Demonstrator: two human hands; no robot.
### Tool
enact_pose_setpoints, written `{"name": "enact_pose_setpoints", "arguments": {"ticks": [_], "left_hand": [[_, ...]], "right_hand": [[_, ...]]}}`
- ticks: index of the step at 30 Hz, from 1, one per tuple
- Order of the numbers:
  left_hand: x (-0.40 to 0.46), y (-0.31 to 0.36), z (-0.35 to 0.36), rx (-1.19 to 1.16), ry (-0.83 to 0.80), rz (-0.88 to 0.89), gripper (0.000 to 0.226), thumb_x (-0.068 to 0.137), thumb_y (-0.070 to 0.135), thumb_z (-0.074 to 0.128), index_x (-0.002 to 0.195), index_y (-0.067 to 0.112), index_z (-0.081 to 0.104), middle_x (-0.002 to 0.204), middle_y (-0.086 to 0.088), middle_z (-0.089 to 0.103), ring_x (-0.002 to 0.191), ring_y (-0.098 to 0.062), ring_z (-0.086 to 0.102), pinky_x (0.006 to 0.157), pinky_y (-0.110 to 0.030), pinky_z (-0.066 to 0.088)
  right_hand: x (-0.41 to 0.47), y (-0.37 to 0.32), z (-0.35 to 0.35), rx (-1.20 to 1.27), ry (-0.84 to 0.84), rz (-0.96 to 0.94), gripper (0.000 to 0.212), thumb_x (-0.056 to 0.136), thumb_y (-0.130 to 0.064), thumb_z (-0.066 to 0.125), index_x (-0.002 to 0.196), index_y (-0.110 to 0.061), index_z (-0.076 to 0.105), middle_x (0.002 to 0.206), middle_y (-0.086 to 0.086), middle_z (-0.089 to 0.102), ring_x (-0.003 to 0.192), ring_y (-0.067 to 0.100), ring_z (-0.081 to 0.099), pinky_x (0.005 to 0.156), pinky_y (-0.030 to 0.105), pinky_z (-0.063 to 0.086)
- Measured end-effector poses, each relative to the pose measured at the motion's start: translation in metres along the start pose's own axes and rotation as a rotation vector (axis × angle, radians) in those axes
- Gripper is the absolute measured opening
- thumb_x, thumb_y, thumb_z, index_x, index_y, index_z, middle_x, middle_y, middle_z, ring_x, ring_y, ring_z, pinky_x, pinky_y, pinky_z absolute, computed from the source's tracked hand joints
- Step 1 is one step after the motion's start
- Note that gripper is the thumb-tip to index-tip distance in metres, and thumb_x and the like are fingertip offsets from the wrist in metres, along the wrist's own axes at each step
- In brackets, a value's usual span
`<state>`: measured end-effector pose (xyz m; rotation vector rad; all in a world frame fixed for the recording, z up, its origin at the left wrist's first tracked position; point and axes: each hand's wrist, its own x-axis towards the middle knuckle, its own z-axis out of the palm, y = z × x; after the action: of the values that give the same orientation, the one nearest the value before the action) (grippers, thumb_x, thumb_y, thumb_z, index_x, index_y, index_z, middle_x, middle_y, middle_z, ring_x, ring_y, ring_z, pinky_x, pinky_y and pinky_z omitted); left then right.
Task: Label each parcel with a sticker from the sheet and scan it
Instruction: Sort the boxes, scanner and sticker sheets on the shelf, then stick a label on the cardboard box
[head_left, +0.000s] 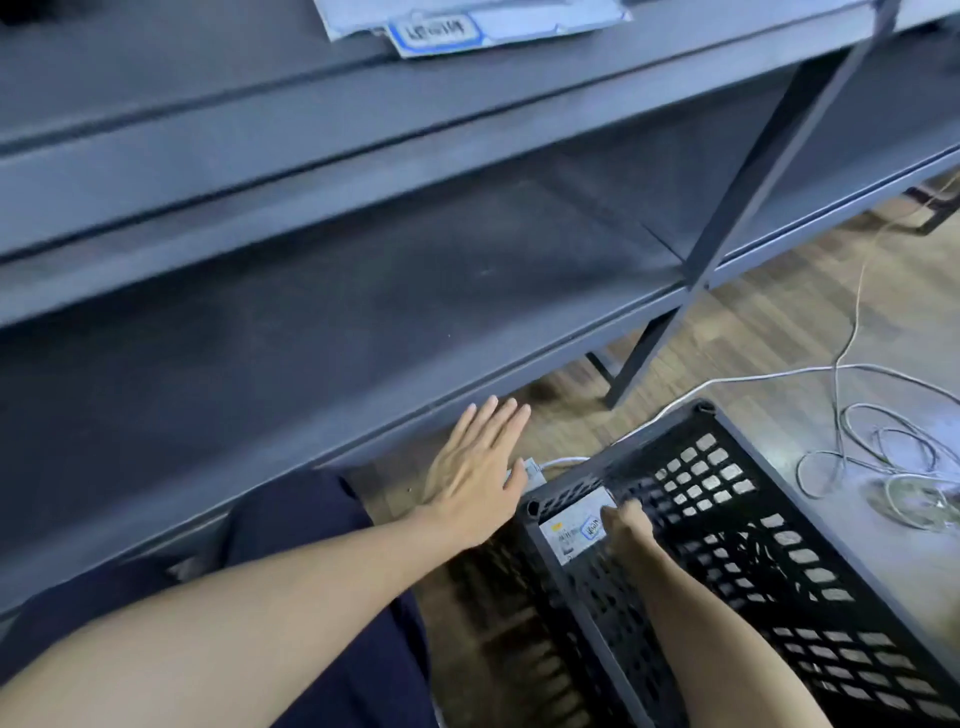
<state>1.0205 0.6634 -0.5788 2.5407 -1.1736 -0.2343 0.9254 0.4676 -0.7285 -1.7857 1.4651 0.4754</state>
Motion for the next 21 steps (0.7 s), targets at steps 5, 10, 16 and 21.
{"name": "enact_pose_setpoints", "arguments": {"ticks": [5, 10, 16, 21], "left_hand": [[0.002, 0.014, -0.029, 0.023, -0.01, 0.075, 0.058, 0.101, 0.035, 0.025, 0.153, 0.021, 0.004, 0.161, 0.006, 0.001, 0.146, -0.009, -0.011, 0.112, -0.024, -0.022], [0.002, 0.039, -0.081, 0.04, 0.026, 0.201, 0.058, 0.101, 0.036, 0.024, 0.154, 0.02, 0.006, 0.161, 0.004, 0.002, 0.147, -0.011, -0.01, 0.115, -0.029, -0.019], [-0.002, 0.059, -0.185, 0.031, 0.189, 0.276, 0.058, 0.1, 0.032, 0.032, 0.153, 0.018, 0.013, 0.16, 0.001, 0.013, 0.147, -0.013, 0.002, 0.118, -0.027, -0.01], [-0.026, 0.046, -0.291, 0.022, 0.42, 0.272, 0.052, 0.098, 0.025, 0.04, 0.147, 0.012, 0.032, 0.153, -0.005, 0.033, 0.141, -0.019, 0.024, 0.116, -0.026, 0.008]], "right_hand": [[-0.03, -0.016, -0.055, 0.026, 0.098, -0.107, 0.034, 0.097, -0.008, 0.048, 0.125, 0.01, 0.051, 0.128, 0.026, 0.055, 0.118, 0.037, 0.054, 0.089, 0.028, 0.044], [-0.094, -0.058, -0.131, -0.089, 0.33, -0.211, 0.024, 0.097, -0.005, 0.044, 0.108, 0.011, 0.057, 0.118, 0.027, 0.061, 0.11, 0.035, 0.058, 0.078, 0.032, 0.043], [-0.193, -0.137, -0.219, 0.31, 0.613, -0.432, 0.042, 0.094, -0.015, 0.047, 0.131, 0.006, 0.044, 0.133, 0.031, 0.049, 0.123, 0.044, 0.046, 0.1, 0.042, 0.037], [-0.292, -0.223, -0.264, 0.371, 0.808, -0.745, 0.042, 0.093, -0.012, 0.046, 0.131, 0.005, 0.045, 0.129, 0.032, 0.05, 0.121, 0.046, 0.045, 0.101, 0.047, 0.036]]}}
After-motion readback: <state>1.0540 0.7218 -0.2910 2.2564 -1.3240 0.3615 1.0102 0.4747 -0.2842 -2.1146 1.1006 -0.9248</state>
